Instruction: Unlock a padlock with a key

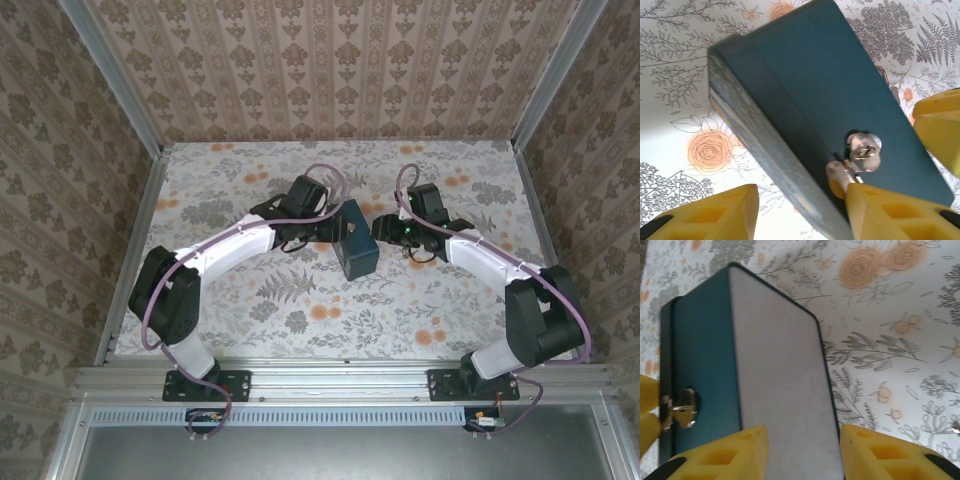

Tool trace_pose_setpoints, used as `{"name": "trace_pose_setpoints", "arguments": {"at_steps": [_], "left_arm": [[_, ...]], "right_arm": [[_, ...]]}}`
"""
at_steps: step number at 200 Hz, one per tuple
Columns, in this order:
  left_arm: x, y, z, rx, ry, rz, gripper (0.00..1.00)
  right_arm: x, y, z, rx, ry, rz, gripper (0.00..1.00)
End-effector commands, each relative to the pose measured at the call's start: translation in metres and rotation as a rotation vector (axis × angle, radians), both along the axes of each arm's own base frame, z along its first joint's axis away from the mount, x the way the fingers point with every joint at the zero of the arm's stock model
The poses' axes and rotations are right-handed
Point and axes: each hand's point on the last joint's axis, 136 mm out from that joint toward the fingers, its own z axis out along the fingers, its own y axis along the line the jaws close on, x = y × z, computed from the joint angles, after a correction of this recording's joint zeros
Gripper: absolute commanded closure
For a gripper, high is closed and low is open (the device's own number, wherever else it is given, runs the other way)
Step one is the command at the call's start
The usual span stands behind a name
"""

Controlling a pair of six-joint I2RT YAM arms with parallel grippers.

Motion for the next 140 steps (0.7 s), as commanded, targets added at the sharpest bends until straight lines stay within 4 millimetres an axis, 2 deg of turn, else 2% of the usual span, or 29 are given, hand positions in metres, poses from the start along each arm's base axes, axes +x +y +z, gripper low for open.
{"name": "trace_pose_setpoints", "arguments": {"at_steps": [1, 33, 53, 79, 99, 140], "left_arm": [[-0.002, 0.001, 0.004, -0.029, 0.003, 0.06, 0.46], [-0.003, -0.004, 0.006, -0.069, 0.021, 0.055, 0.46], [-0.006, -0.012, 0.009, -0.139, 0.046, 0.055, 0.46], [-0.009, -0.018, 0.007, -0.182, 0.073, 0.053, 0.46], [-0.01, -0.018, 0.003, -0.191, 0.081, 0.056, 0.46], [-0.006, -0.017, 0.002, -0.277, 0.107, 0.082, 0.47]], "right_arm": [[0.002, 0.013, 0.023, 0.086, -0.046, 0.023, 0.56], [-0.002, 0.011, 0.029, 0.069, -0.039, 0.014, 0.57], [-0.005, 0.017, 0.031, 0.108, -0.03, 0.029, 0.55], [-0.006, 0.029, 0.012, 0.178, 0.039, 0.054, 0.54], [-0.01, 0.042, 0.01, 0.237, 0.053, 0.096, 0.56], [-0.015, 0.053, -0.012, 0.257, 0.119, 0.111, 0.6]]}}
